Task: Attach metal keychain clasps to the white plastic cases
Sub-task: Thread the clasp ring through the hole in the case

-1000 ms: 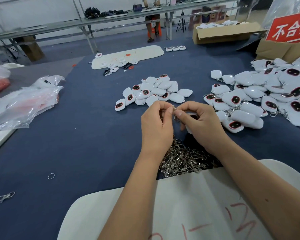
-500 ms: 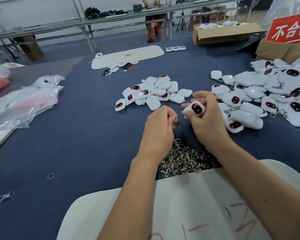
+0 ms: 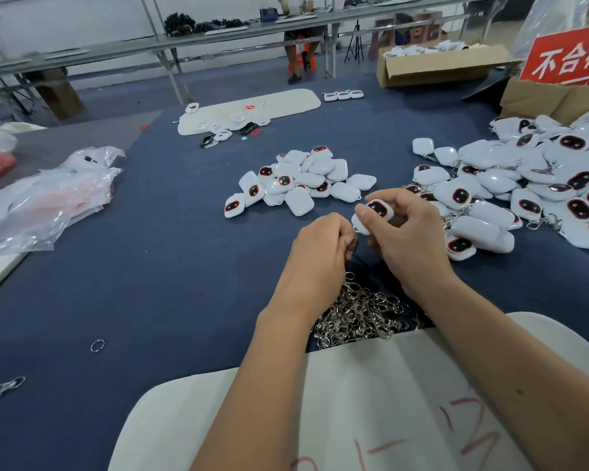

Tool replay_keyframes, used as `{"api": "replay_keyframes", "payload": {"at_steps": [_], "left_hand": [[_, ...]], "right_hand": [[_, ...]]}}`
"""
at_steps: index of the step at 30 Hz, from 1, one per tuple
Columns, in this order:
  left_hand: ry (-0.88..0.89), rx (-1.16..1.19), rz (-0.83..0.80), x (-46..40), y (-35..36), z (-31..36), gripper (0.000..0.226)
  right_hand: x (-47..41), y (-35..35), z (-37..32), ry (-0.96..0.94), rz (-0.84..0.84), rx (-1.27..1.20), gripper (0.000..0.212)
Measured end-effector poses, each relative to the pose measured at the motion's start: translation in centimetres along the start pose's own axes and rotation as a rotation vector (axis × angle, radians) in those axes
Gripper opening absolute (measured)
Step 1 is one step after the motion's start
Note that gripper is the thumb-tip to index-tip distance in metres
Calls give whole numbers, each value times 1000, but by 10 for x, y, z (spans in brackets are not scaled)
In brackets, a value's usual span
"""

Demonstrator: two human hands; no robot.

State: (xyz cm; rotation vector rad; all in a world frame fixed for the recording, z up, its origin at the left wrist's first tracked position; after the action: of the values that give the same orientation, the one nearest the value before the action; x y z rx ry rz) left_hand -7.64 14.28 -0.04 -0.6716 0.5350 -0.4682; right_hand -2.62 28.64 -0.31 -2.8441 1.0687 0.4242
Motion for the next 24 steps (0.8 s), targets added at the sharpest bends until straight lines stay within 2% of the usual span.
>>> {"api": "replay_keyframes", "payload": {"at_steps": [9,24], "left_hand": [[-14,-55,-1,2,1,2,19],[-60,-102,12,2,0,4,20]], "right_hand": [[-1,0,2,-2,-10,64,9],[1,0,0,-23,-8,124,20]]}}
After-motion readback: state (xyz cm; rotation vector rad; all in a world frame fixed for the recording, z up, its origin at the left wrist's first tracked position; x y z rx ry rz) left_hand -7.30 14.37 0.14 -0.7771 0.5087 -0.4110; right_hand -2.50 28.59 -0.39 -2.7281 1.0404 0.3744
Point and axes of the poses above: each hand's wrist, its own x-axis away from the middle knuckle, its own y-axis out of the palm, z = x × y, the point moved 5 cm from there along -x, towards the middle knuckle, and after that the axes turned 7 degrees about -x, right-handed, at the moved point
